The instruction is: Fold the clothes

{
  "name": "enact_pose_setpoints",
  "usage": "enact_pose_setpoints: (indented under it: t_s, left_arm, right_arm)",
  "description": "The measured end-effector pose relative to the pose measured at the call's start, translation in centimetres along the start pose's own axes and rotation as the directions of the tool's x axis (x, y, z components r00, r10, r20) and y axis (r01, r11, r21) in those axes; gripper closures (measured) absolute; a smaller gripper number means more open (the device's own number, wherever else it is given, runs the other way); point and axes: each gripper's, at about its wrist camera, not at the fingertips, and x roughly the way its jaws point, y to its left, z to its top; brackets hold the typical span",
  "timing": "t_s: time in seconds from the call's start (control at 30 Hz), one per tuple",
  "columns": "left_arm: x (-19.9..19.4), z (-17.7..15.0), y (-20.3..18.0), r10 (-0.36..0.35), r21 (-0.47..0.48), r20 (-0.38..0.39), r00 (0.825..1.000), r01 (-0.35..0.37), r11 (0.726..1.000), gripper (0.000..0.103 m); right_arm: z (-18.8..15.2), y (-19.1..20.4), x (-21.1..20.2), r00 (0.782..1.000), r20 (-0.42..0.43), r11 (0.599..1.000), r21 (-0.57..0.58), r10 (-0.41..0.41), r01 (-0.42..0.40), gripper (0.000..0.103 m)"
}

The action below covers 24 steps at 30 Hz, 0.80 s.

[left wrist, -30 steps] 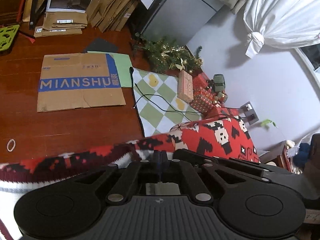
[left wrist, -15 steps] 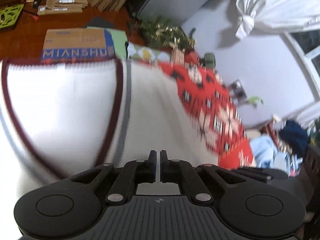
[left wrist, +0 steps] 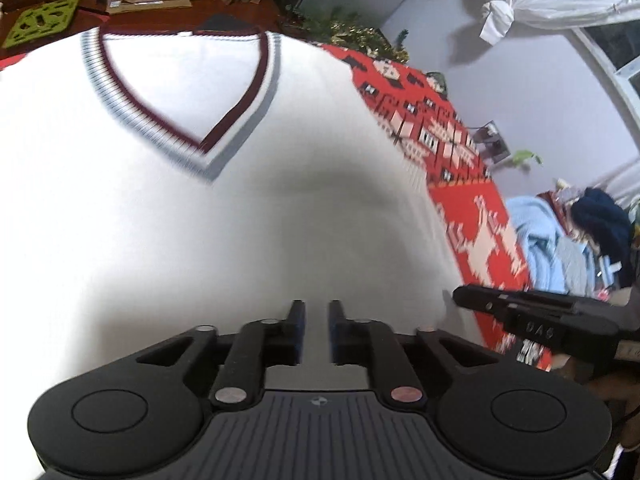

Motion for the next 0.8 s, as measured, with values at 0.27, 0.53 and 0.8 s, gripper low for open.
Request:
enact_pose_setpoints:
  t_s: [0.27, 0.53, 0.8]
  left_arm:
    - [-2.4, -5.2, -0.1, 0.166, 0.121, 0.005, 0.986, -0.166, 0.979, 0.038]
    - [-3.5, -8.8, 1.0, 0.262, 0.129, 0.014, 0.965, -0.262, 0.957, 0.02]
    - [-3.3, -9.7, 0.9, 0.379, 0.13, -0.031, 0.925, -0.372, 0.919, 0.008]
  right_arm:
    - [-3.2, 3.5, -1.0, 1.0, 0.0, 0.996, -0.092, 0.0, 0.0, 0.021]
    - [-4.5, 5.0, -0.3, 0.996, -0.075, 0.988, -0.152, -0.047, 0.035, 0.001]
    - [-5.5, 5.9, 0.3, 0.983, -0.166, 0.982, -0.182, -0.084, 0.053, 0.0]
